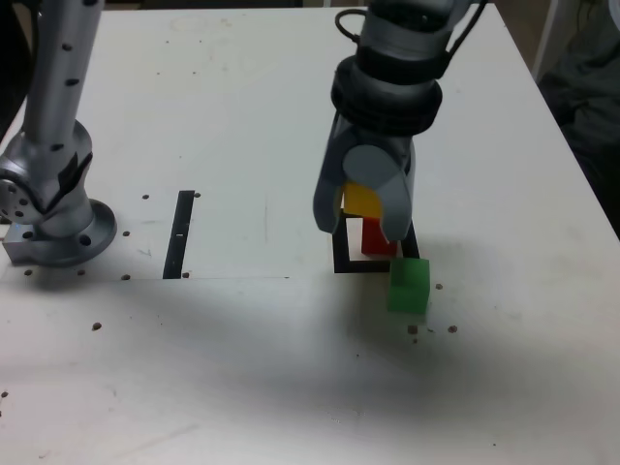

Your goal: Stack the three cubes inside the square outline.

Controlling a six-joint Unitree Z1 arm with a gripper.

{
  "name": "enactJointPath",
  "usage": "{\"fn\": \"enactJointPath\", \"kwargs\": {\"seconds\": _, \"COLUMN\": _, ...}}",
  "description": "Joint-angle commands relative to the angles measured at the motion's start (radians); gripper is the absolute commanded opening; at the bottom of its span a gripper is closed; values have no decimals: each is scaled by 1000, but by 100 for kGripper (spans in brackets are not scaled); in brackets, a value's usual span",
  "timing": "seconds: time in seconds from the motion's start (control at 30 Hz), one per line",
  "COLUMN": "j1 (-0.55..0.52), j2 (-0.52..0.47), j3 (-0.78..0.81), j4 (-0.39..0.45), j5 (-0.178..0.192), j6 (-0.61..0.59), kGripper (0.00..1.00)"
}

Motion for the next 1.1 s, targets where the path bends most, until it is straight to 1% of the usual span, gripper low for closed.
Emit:
{"fn": "enactJointPath", "kwargs": {"seconds": 0.0, "j1": 13, "j2": 10, "j3": -7, "j4": -3, "j5": 1, "j6": 4, "kGripper": 23}}
{"fn": "enactJointPath", "kwargs": {"seconds": 0.4, "j1": 40, "j2": 51, "j3": -25, "j4": -17, "j5": -6, "j6": 24, "kGripper": 23}}
{"fn": "enactJointPath", "kwargs": {"seconds": 0.8, "j1": 54, "j2": 71, "j3": -19, "j4": -27, "j5": -12, "j6": 32, "kGripper": 24}}
{"fn": "enactJointPath", "kwargs": {"seconds": 0.87, "j1": 57, "j2": 72, "j3": -16, "j4": -29, "j5": -12, "j6": 34, "kGripper": 25}}
{"fn": "enactJointPath", "kwargs": {"seconds": 0.9, "j1": 59, "j2": 72, "j3": -15, "j4": -30, "j5": -13, "j6": 35, "kGripper": 28}}
{"fn": "enactJointPath", "kwargs": {"seconds": 0.93, "j1": 60, "j2": 72, "j3": -13, "j4": -33, "j5": -14, "j6": 36, "kGripper": 35}}
{"fn": "enactJointPath", "kwargs": {"seconds": 0.97, "j1": 62, "j2": 72, "j3": -10, "j4": -36, "j5": -15, "j6": 39, "kGripper": 44}}
{"fn": "enactJointPath", "kwargs": {"seconds": 1.07, "j1": 65, "j2": 72, "j3": -1, "j4": -45, "j5": -20, "j6": 45, "kGripper": 78}}
